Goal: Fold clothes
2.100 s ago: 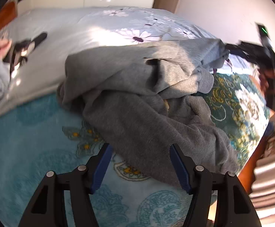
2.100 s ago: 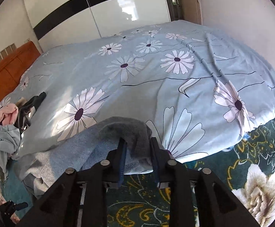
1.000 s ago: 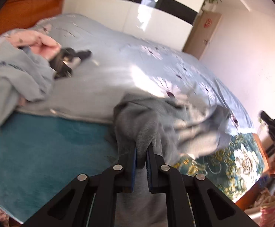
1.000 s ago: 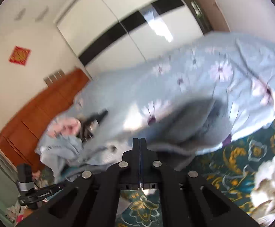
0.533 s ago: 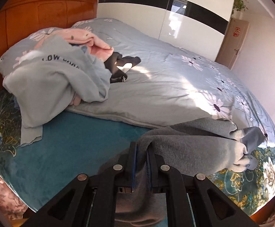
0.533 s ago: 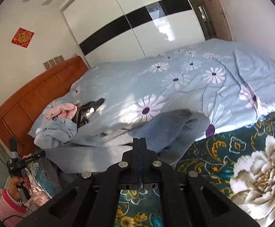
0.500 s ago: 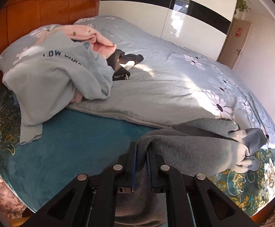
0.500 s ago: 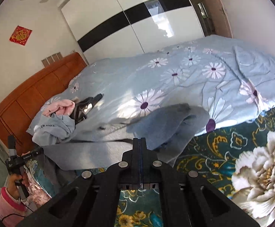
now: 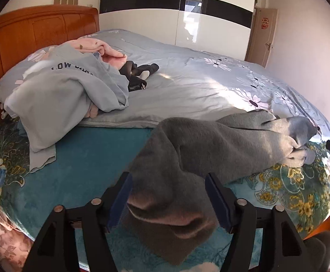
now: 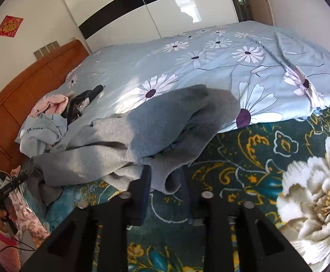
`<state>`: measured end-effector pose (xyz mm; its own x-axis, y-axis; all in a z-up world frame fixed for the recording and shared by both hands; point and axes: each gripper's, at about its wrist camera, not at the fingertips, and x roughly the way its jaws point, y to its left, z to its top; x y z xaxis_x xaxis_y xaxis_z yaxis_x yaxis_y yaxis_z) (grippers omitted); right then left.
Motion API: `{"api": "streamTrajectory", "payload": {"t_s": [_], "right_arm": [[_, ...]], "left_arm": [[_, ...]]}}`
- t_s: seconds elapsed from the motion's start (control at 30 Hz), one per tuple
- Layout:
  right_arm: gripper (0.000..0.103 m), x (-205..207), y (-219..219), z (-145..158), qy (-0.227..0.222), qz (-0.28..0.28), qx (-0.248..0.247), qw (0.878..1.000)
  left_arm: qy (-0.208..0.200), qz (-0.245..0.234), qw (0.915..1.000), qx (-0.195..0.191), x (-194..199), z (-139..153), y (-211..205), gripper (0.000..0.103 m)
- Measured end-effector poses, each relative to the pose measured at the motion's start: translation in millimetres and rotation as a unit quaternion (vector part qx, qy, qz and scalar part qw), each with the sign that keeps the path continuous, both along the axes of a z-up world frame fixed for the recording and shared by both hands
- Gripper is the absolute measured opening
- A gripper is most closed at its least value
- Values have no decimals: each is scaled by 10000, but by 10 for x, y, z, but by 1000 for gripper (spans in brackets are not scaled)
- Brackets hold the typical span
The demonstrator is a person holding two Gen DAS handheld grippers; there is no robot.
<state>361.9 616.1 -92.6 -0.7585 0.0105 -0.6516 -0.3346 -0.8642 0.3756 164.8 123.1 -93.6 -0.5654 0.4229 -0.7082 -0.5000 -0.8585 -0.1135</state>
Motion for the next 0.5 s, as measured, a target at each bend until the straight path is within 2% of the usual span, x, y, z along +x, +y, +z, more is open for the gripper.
{"api": "streamTrajectory", "payload": {"t_s": [0.1,0.27,0.37,0.43,0.47,0.5], "right_arm": [[50,-193,128,0,137,-39,-314,9994],[50,-721,293,-213,-127,-287,-683,9972],[50,-916,354,-267,-50,-327,-894,9954],[29,-949,388,-240,87,-400,-1057,9936],[7,-935,401,-205,208,-404,-1146,9924],[7,-917,414,-166,338,-397,-1240,9909]], "left_arm": [[19,67,9999,-91,156,-141,7,76],[-328,141,9993,-67,201,-453,42,76],[-570,129,9983,23,163,-583,90,76],[-596,192,9980,56,131,-616,115,76],[-627,222,9977,99,102,-614,130,76],[-631,249,9976,161,72,-602,142,76]]}}
